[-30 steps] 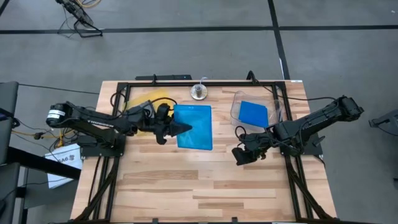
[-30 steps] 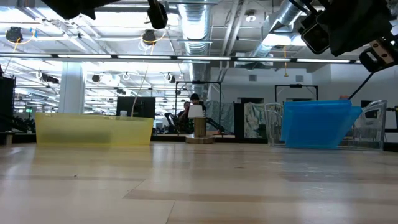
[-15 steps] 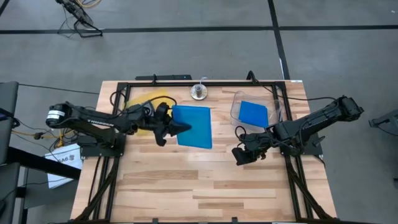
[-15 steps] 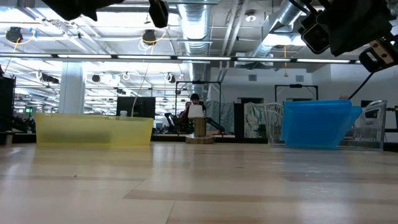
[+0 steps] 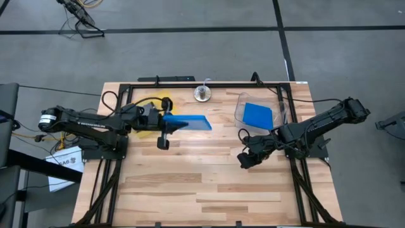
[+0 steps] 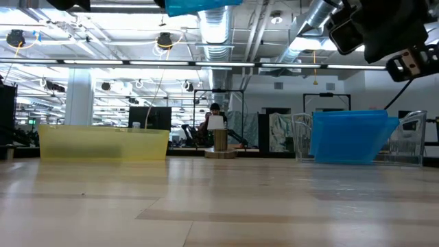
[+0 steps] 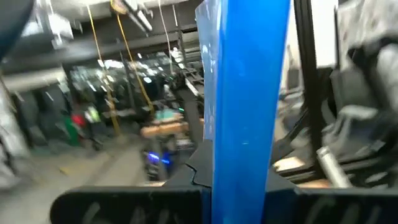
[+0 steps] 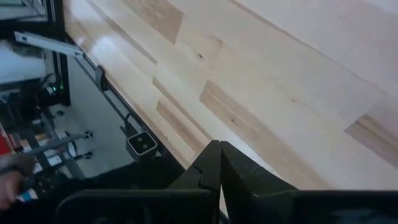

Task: Pick & place jewel cases by type
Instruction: Put the blue CD case into the transparent bin

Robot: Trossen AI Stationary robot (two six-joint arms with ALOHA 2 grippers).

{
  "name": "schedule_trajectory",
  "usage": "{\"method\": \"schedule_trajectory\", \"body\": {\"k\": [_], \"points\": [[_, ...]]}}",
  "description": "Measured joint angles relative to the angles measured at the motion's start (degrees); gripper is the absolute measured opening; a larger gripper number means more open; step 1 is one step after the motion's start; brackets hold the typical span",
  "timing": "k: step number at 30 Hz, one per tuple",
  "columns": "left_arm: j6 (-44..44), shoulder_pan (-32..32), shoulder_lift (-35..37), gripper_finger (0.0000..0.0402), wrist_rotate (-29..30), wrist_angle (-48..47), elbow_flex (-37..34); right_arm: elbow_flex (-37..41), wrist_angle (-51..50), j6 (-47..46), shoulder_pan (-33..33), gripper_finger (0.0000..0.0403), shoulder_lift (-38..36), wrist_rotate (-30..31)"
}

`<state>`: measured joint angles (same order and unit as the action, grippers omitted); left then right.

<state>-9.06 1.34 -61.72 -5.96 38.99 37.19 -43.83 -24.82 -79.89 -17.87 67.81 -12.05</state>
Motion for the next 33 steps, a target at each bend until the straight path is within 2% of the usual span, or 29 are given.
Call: {"method": "schedule_trajectory", "body": {"k": [5,12,17,24,28,31,33], "points": [[-12.36,-0.03,0.81,0.0000,2.87,-1.20,0.00,0.00,0.00,3.62,-0.01,0.0000,0.00,0.16],[-19.31,-0.02,0.79,0.0000,8.31,-3.80,0.01,-0.01,0.00,4.02,0.00,0.0000,0.00,1.79],[-22.02,-0.02,0.77,0.0000,9.86,-10.36,2.20,-0.02,0.00,5.08,0.00,0.0000,0.00,1.82],[-12.97,0.73,0.77,0.0000,10.71,-12.61,4.43,-0.02,-0.12,7.06,0.00,0.0000,0.00,5.39],[2.96,4.36,0.73,0.0000,10.78,-12.35,4.59,-0.02,-1.35,10.04,0.39,0.0000,0.00,11.76],[15.55,7.78,0.70,0.0000,7.97,-11.70,4.59,-0.02,-1.74,12.74,0.84,0.0000,0.00,17.23],[21.92,9.67,0.64,0.0000,5.52,-11.05,4.69,-0.02,-1.76,15.09,1.41,0.0000,0.00,18.61]]}}
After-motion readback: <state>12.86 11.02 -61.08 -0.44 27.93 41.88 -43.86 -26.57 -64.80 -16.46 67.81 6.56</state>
